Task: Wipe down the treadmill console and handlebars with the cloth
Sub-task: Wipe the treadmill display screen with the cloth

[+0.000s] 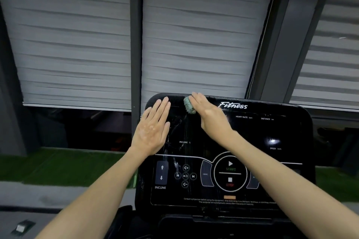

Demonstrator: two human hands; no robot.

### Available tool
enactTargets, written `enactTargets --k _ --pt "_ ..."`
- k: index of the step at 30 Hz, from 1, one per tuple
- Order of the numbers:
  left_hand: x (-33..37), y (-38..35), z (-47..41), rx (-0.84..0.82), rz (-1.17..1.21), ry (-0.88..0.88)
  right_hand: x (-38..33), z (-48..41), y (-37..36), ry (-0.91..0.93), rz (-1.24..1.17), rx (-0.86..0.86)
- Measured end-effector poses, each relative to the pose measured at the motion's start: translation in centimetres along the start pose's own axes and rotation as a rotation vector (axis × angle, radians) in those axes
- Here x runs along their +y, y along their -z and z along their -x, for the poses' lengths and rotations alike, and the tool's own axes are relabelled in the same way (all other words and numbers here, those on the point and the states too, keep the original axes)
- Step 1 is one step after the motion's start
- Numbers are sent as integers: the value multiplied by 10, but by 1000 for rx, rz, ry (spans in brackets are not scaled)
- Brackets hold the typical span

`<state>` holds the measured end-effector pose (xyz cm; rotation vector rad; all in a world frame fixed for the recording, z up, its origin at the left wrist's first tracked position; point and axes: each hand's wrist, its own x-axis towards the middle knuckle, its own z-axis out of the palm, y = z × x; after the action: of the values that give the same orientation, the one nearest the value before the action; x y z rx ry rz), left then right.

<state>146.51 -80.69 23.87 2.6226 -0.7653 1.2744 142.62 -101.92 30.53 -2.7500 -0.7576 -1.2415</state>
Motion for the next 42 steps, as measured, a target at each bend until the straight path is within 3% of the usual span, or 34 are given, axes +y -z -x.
enactTargets --k 3,6,10,15,17,20,23,29,33,38,42 --pt "0 0 0 2 -4 -6 -20 44 -19 110 28 -57" --pt "0 1 0 7 -14 -5 -44 110 -43 224 -92 -192" --pt "0 0 1 8 -22 -13 -64 180 -67 492 -95 -323" --pt "0 1 1 8 -18 -16 -58 173 -65 578 -43 -324" --pt "-1 1 1 5 -28 -18 -46 147 -53 531 -31 -262" --pt "0 1 0 6 -31 -14 -16 90 -28 300 -17 -93" --pt "1 1 1 9 -32 -13 7 31 1 107 47 -51" --pt "1 1 0 8 -27 -7 -1 7 2 1 18 44" --pt "1 0 0 3 -28 -3 -32 73 -26 102 -44 -43" --pt "1 -1 1 5 -32 -7 -70 171 -53 223 -171 -291" --pt "2 0 1 6 -12 -4 -95 193 -51 262 -128 -406"
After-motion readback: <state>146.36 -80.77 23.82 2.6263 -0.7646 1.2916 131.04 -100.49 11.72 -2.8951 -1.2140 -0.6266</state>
